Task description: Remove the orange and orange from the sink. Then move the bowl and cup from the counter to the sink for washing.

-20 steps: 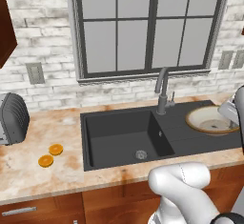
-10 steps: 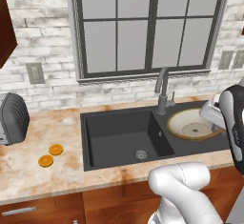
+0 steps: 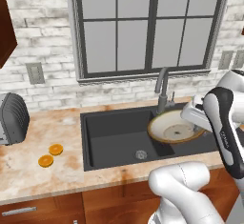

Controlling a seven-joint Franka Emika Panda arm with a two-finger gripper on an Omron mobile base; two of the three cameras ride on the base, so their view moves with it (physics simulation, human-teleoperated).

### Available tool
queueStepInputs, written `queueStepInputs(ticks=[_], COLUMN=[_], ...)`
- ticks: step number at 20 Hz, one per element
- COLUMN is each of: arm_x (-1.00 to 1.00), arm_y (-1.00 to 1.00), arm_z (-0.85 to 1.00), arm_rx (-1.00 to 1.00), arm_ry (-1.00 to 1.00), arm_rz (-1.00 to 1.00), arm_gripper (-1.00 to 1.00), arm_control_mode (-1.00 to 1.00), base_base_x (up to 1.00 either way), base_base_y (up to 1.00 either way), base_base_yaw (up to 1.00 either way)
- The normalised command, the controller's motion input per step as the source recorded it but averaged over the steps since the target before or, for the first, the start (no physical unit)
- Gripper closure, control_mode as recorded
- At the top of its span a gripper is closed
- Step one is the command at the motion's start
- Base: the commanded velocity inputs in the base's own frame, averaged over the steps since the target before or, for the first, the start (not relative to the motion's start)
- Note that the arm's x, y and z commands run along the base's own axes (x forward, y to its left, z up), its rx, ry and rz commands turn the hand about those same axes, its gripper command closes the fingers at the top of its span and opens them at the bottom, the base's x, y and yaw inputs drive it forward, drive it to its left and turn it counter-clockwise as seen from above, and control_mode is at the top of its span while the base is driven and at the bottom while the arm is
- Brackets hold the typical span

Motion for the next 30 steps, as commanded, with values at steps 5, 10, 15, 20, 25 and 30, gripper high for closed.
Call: queueStepInputs(ticks=[5, 10, 15, 20, 25, 30], arm_x=[0.31, 0.31, 0.29, 0.28, 0.32, 0.35], arm_y=[0.45, 0.41, 0.40, 0.36, 0.33, 0.27], arm_z=[-0.01, -0.03, -0.12, -0.18, -0.19, -0.21], arm_rx=[0.05, 0.06, 0.04, 0.01, 0.01, 0.02], arm_ry=[0.00, 0.00, 0.04, 0.09, 0.07, 0.05], arm_rz=[0.03, 0.00, 0.02, 0.00, 0.00, 0.00], arm_gripper=[1.00, 1.00, 1.00, 1.00, 1.00, 1.00], arm_control_mode=[-1.00, -1.00, -1.00, -1.00, -1.00, -1.00], base_base_x=[0.00, 0.00, 0.00, 0.00, 0.00, 0.00], base_base_y=[0.00, 0.00, 0.00, 0.00, 0.00, 0.00], base_base_yaw=[0.00, 0.00, 0.00, 0.00, 0.00, 0.00])
